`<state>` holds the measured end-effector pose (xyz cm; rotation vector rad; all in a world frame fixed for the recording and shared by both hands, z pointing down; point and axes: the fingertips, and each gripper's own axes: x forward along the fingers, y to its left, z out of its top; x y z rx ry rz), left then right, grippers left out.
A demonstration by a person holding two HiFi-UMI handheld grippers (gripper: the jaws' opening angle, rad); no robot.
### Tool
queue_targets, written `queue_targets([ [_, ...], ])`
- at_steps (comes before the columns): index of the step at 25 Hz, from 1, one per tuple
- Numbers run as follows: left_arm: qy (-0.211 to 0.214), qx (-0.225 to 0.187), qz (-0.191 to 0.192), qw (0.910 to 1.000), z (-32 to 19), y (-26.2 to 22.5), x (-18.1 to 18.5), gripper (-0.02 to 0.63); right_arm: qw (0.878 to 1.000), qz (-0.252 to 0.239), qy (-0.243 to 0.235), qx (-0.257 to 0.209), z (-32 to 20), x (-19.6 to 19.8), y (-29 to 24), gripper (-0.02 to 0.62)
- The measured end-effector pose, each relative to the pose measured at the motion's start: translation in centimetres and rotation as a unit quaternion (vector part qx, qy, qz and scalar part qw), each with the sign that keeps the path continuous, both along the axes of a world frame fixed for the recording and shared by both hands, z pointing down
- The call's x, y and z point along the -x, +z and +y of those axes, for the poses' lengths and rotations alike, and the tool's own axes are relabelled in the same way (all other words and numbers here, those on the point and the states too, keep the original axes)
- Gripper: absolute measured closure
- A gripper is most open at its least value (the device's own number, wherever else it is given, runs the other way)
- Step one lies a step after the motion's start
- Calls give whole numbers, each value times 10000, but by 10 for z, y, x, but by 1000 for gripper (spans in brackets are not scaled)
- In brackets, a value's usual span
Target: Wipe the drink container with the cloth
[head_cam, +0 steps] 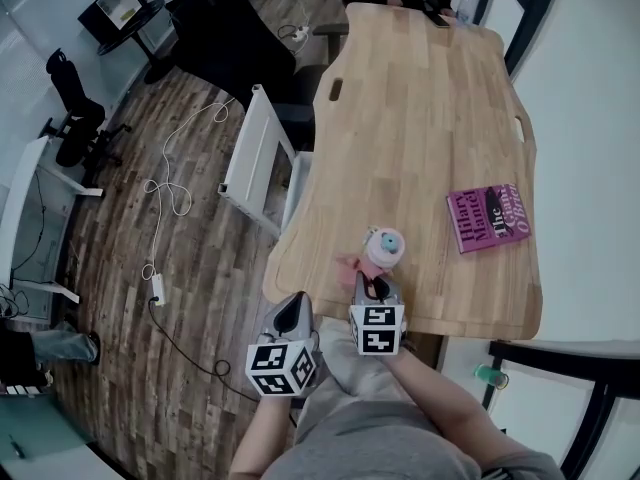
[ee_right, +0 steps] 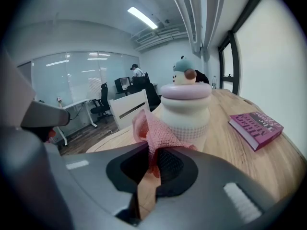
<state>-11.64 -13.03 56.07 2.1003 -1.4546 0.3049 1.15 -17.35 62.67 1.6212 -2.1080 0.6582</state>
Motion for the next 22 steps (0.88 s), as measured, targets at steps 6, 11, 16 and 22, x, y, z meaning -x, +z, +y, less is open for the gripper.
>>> queue_targets([
  [6, 23, 36, 0, 10000, 3, 3, 1, 601, 9994, 25, -24, 356, 2, 0, 26, 568],
  [11, 20, 24, -5, 10000, 2, 3, 6, 601, 9978, 123, -86, 646, 3, 0, 48, 568],
  [16, -31, 31, -29, 10000, -1, 4, 17, 601, 9956, 212, -114, 907, 4, -2, 69, 568],
  [22, -57, 6, -30, 10000, -2, 2, 24, 601, 9938, 430, -267, 994, 4, 1, 73, 568],
])
